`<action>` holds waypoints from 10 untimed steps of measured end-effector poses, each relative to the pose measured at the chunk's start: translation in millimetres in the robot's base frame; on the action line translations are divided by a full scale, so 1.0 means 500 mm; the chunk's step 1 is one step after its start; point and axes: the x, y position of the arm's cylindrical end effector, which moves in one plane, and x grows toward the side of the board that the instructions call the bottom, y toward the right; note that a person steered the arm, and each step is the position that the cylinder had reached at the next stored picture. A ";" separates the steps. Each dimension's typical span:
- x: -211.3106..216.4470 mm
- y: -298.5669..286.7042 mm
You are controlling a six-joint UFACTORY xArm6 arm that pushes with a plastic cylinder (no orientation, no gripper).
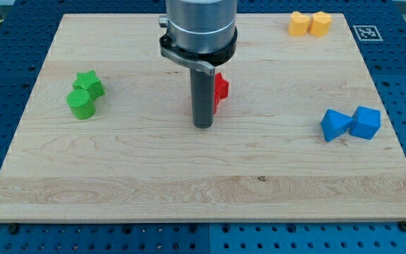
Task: Separate the blue triangle from blue cube
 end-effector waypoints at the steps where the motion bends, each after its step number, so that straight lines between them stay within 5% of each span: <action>1: -0.001 0.006; 6: 0.249 0.058; 9: 0.277 0.542; 10: 0.169 0.689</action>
